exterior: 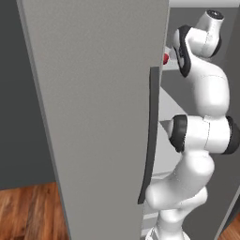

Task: Take the eggplant and bell pepper out of the freezer and place them in the tupperware container on the counter. Then put the tupperware containing the vegetables back in the freezer.

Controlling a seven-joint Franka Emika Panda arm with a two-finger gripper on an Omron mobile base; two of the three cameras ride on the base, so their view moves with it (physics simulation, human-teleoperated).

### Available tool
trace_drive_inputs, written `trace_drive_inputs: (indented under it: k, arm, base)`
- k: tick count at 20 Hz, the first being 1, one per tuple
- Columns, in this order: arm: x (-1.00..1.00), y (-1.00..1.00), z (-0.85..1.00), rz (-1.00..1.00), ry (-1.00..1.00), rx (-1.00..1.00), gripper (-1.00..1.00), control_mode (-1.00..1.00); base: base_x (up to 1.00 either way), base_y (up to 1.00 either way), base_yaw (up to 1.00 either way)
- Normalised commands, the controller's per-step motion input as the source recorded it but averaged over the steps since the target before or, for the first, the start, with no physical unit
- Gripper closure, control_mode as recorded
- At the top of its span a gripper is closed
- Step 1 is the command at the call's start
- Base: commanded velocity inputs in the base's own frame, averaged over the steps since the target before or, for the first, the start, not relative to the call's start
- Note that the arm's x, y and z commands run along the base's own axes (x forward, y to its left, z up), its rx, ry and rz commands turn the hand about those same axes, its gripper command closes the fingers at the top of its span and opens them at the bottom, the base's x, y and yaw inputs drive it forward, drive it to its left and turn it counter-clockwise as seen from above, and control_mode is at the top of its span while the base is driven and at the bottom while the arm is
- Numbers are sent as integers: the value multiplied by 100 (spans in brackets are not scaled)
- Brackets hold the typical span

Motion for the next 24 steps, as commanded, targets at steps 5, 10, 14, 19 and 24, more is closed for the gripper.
trace_drive_inputs:
  k: [5, 10, 14, 19, 24]
  arm:
    - [-100, 42, 9, 1, -2, -4, 100, -100]
    - [-100, 30, 15, 0, -15, -7, 100, -100]
    - [-100, 17, 37, 0, -13, 0, 100, -100]
    - [-100, 16, 22, 0, -3, 0, 100, -100]
    - [-94, 28, 15, 0, 0, -2, 100, -100]
  base:
    - [0, 0, 0]
    - [0, 0, 0]
    - [0, 0, 0]
    - [0, 0, 0]
    - [0, 0, 0]
